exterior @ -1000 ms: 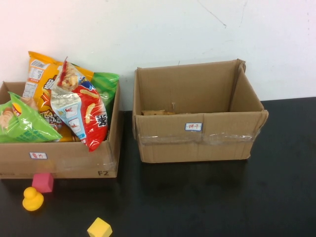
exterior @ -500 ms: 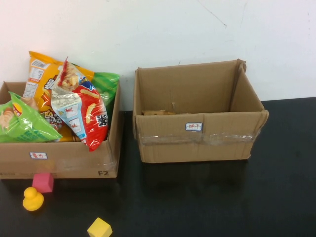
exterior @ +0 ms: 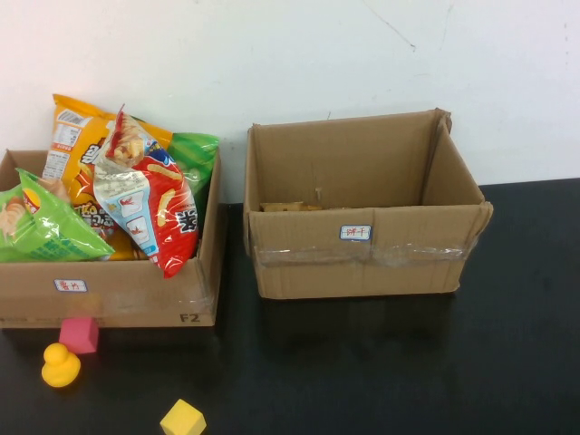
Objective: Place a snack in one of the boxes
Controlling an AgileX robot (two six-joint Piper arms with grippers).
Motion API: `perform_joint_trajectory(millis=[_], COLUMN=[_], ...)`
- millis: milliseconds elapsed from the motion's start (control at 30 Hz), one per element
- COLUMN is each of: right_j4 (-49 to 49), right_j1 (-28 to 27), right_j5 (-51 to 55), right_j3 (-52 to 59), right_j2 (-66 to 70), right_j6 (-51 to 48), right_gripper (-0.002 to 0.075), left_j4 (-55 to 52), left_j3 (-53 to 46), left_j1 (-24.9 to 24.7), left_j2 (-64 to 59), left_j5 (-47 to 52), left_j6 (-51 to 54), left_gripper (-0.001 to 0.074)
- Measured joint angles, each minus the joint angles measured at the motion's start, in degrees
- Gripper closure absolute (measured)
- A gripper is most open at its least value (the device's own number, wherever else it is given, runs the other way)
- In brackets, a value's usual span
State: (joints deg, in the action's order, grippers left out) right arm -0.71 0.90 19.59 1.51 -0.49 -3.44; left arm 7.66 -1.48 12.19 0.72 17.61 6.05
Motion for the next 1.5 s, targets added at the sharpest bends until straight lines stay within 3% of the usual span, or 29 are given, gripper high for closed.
perform_joint_trajectory(millis=[267, 867, 1167, 1500], right_j4=[0.0, 0.0, 0.0, 0.0], right_j1=[0.0, 0.0, 0.0, 0.0], right_j5=[0.0, 0.0, 0.0, 0.0], right_j3=[0.0, 0.0, 0.0, 0.0], right_j2=[0.0, 0.0, 0.0, 0.0], right_j6=[0.0, 0.0, 0.0, 0.0], right_gripper=[0.0727, 0.0727, 0.0727, 0.0727], left_j4=[0.2, 0.3, 0.3, 0.3], left_j3=[0.0, 0.2, 0.3, 0.3], left_j1=[1.1, 1.0, -6.7, -7.4], left_j2=[0.0, 0.0, 0.0, 0.0], left_j5=[0.4, 1.4, 1.5, 1.5], left_j6=[7.4, 7.9, 7.9, 7.9], left_gripper=[0.0736, 0.0736, 0.0736, 0.0736])
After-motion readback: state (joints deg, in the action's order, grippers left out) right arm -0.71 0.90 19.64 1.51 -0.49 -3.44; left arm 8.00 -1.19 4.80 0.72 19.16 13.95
